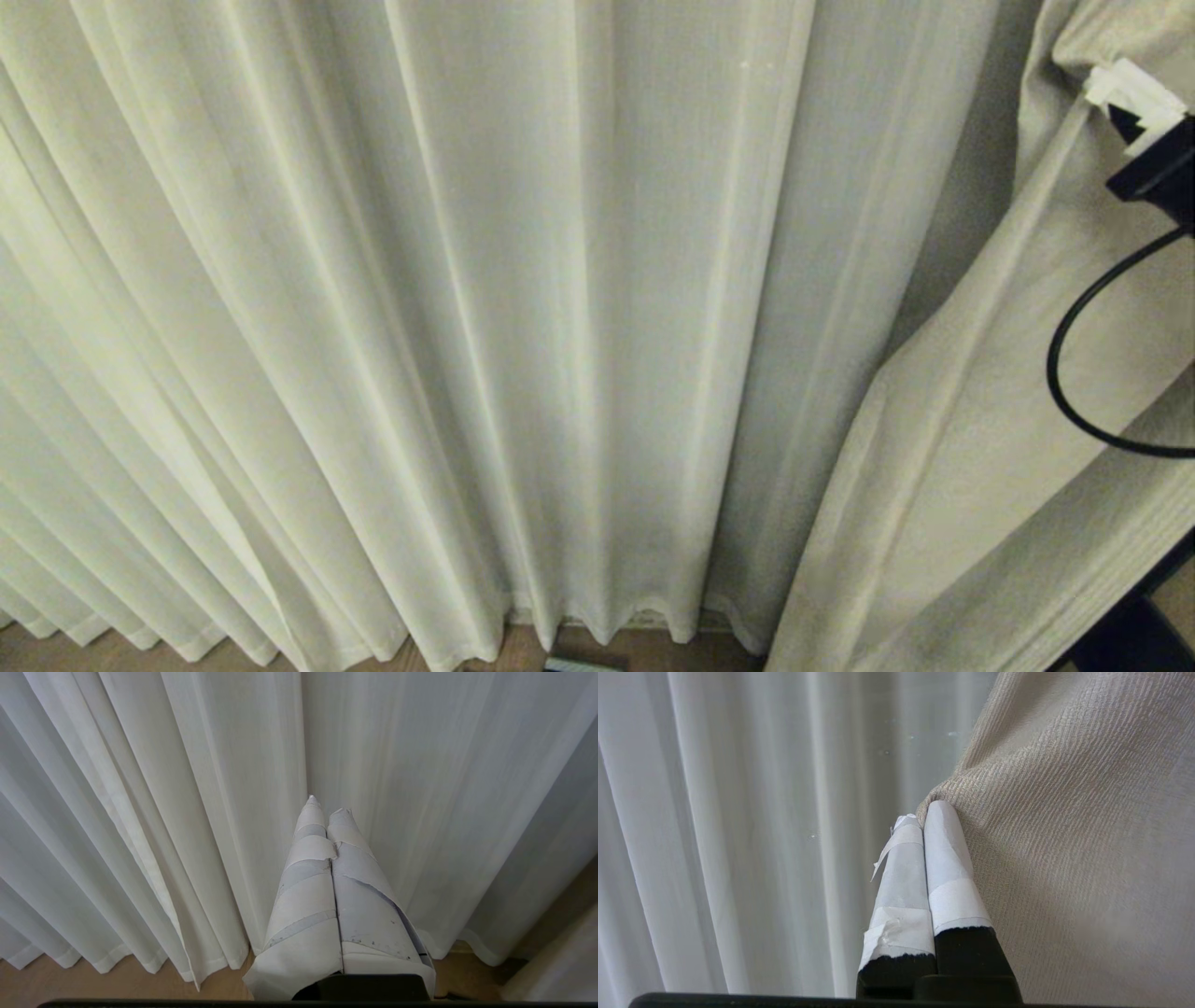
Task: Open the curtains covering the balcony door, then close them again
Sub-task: Close the outer curtains on both sides
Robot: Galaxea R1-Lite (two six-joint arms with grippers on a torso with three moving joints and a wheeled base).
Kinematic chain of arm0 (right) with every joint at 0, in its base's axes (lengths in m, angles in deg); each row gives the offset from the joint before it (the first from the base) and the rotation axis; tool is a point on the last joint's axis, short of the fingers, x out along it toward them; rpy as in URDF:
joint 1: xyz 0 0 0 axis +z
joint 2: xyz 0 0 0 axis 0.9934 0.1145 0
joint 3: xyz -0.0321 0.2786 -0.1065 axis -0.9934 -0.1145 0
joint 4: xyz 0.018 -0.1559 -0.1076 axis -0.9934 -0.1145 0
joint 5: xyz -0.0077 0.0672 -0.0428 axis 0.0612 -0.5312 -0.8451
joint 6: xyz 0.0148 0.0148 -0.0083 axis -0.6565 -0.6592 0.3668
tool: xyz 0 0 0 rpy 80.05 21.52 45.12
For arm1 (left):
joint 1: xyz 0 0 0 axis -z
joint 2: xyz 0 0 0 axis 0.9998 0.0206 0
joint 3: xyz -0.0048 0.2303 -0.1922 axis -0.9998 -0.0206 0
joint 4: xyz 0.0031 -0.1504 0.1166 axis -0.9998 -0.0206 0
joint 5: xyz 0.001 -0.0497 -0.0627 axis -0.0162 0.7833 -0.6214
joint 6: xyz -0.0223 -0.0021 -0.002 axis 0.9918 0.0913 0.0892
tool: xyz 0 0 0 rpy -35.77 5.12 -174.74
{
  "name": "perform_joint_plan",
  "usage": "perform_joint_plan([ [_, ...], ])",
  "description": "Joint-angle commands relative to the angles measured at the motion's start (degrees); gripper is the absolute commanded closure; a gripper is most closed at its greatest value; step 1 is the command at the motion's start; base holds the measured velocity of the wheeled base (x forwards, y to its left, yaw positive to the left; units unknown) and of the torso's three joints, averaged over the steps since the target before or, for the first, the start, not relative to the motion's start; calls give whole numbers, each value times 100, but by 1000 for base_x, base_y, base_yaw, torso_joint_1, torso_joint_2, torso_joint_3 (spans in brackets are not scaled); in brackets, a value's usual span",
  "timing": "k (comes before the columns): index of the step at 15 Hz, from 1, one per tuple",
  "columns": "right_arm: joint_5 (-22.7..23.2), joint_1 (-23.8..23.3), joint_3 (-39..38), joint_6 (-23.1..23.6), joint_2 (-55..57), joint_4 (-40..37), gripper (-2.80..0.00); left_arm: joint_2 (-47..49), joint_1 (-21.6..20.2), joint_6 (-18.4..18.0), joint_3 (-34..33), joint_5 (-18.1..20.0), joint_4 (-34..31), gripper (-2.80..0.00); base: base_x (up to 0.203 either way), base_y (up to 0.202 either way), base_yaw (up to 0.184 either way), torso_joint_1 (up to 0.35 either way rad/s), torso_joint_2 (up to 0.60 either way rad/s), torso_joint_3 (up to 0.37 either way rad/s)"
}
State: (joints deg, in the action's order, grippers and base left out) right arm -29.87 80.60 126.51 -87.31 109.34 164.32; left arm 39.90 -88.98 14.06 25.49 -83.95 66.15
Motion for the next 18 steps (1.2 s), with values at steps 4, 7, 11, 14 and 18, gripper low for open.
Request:
perform_joint_plan([
  [4, -610, 657, 47, 472, 217, -29, 0, -5, -2, -2, 4, -4, 2, 0, 0, 0, 0, 0, 0, 0],
  [7, -840, 961, 247, 721, 369, -149, 0, -5, -2, -2, 4, -4, 2, 0, 0, 0, 0, 0, 0, 0],
  [11, -1275, 1570, 347, 1017, 532, -281, 0, -5, -2, -2, 4, -4, 2, 0, 0, 0, 0, 0, 0, 0],
  [14, -1307, 1880, 492, 1302, 687, -282, 0, -5, -2, -2, 4, -4, 2, 0, 0, 0, 0, 0, 0, 0],
  [18, -1997, 2383, 868, 1365, 928, -358, 0, -5, -2, -2, -4, -4, 2, 0, 0, 0, 0, 0, 0, 0],
])
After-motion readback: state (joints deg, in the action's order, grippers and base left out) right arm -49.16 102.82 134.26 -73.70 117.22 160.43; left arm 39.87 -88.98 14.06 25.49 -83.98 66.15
